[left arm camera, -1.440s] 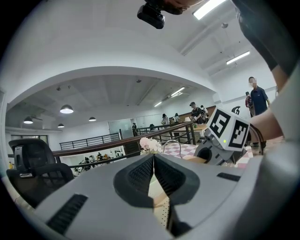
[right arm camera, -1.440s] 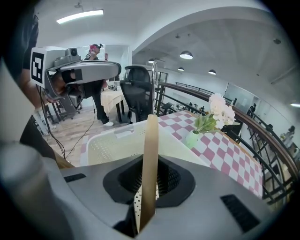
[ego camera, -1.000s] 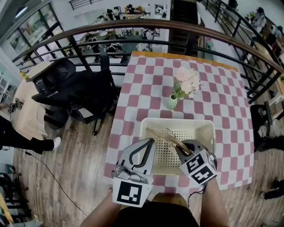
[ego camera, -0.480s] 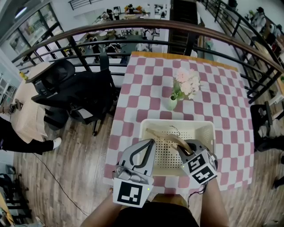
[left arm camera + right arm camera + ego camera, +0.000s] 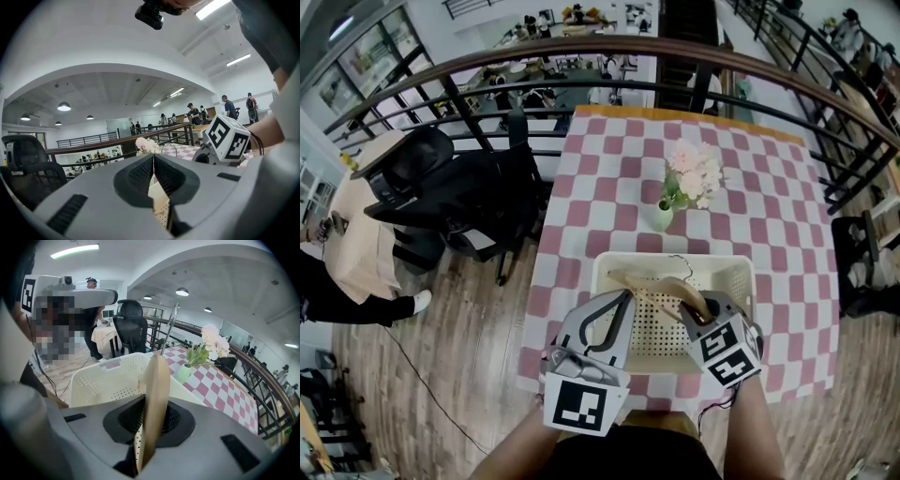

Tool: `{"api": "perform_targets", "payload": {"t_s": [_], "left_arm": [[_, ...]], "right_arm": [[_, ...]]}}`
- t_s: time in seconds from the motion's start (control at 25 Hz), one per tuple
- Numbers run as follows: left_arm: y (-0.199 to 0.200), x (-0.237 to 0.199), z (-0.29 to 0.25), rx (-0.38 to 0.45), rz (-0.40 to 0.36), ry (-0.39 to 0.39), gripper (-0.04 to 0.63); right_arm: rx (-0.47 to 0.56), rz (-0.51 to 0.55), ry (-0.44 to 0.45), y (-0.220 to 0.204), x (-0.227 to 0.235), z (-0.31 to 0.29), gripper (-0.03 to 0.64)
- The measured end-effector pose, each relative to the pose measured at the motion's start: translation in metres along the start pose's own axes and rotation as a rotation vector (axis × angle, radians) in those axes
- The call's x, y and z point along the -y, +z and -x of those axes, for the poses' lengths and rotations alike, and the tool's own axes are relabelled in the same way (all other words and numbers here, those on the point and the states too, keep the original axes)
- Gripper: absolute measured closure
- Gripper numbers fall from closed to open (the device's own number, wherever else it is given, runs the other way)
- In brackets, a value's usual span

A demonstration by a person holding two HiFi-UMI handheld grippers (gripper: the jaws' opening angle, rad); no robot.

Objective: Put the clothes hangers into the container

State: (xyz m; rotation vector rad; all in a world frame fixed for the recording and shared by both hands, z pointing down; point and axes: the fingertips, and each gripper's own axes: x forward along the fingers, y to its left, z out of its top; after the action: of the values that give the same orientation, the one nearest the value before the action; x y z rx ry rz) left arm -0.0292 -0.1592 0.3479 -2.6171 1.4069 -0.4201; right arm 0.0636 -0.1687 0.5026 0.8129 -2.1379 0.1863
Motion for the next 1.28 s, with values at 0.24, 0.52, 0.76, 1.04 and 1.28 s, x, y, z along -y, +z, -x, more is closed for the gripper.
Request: {"api": "perform_targets", "payload": {"t_s": [0.24,0.52,0.76,1.04,1.28], "left_arm": [[-0.003,0.003,-0.019,-0.008,0.007,-0.013,0.584],[-0.007,0.007,-0.039,-0.015,0.019,-0.041,0.584],[-0.01,0.007,-0.05,-0.023,0.016,-0.058,0.584],[-0.013,0.009,-0.058,-0.033,0.014,-0.08,0.584],[-0.014,0.011,-0.063,-0.035,0.016,-0.091,0.584]], "right_arm": [[-0.005,-0.027,-0.009,-0.007,0.015,-0.005,0.561],[-0.011,-0.073,-0.002,-0.014,0.03,-0.011,0.56],[-0.031,-0.098,-0.011,-0.017,0.036,-0.015,0.56],[-0.097,-0.153,-0.028,-0.026,0.041,-0.019,0.558],[-0.137,-0.224,-0.016,-0.035,0.045,-0.022,0.557]]}}
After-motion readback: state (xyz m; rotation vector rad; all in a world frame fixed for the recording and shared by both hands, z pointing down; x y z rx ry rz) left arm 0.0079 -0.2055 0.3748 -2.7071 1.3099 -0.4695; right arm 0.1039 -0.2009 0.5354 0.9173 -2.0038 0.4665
